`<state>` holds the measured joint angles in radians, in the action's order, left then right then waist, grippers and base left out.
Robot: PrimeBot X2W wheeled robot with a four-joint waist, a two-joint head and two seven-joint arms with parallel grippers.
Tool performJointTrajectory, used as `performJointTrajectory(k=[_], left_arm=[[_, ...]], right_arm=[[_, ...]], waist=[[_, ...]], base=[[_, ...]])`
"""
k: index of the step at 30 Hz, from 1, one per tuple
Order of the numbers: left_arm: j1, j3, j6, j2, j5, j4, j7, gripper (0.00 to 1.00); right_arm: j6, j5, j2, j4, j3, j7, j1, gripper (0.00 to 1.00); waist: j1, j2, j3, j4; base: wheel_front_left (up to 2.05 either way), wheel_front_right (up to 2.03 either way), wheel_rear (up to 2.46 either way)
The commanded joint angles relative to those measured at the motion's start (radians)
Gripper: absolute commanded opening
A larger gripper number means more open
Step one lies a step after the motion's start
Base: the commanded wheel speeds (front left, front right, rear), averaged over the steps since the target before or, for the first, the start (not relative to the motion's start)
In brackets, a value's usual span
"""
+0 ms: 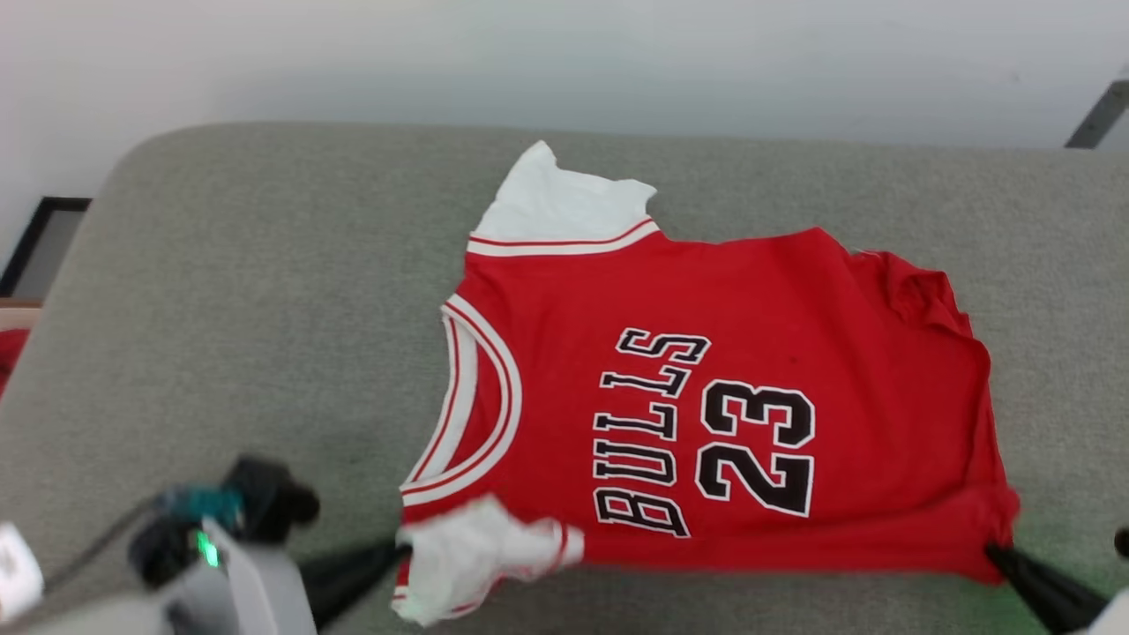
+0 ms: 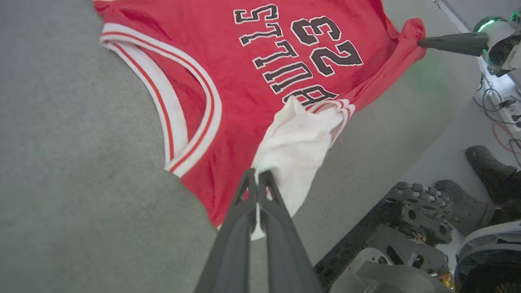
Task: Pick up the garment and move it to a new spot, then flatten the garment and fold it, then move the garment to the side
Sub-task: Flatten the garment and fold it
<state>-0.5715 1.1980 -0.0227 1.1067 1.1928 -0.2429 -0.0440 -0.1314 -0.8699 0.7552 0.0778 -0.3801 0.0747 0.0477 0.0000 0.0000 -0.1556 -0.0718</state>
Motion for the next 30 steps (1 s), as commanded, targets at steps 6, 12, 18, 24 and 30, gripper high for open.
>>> performJointTrajectory(k=[6,12,18,24,30], left_arm=[[-0.181,-0.031,0.099,-0.049,-0.072,0.096,-0.11,0.0],[-0.333,0.002,0.153,-0.167,-0.101,0.272,-0.18,0.0],[-0.406,0.067,0.153,-0.227,-0.037,0.357,-0.242,0.0],[-0.397,0.081,0.154,-0.249,0.039,0.413,-0.272,0.0],[-0.395,0.082,0.154,-0.267,0.105,0.461,-0.29,0.24]], right_arm=[[0.001,0.069,-0.049,0.003,0.064,0.086,-0.117,0.0],[0.001,0.138,-0.108,0.044,0.069,0.182,-0.248,0.0],[0.001,0.181,-0.165,0.107,0.034,0.245,-0.352,0.0],[0.001,0.169,-0.187,0.156,0.001,0.282,-0.395,0.0],[0.001,0.151,-0.188,0.176,-0.015,0.306,-0.416,0.0]], waist=[[0.0,0.0,-0.047,0.036],[0.0,0.0,-0.091,0.064],[0.0,0.0,-0.13,0.09],[0.0,0.0,-0.139,0.092],[0.0,0.0,-0.125,0.081]], base=[[0.0,0.0,0.0],[0.0,0.0,0.0],[0.0,0.0,0.0],[0.0,0.0,0.0],[0.0,0.0,0.0]])
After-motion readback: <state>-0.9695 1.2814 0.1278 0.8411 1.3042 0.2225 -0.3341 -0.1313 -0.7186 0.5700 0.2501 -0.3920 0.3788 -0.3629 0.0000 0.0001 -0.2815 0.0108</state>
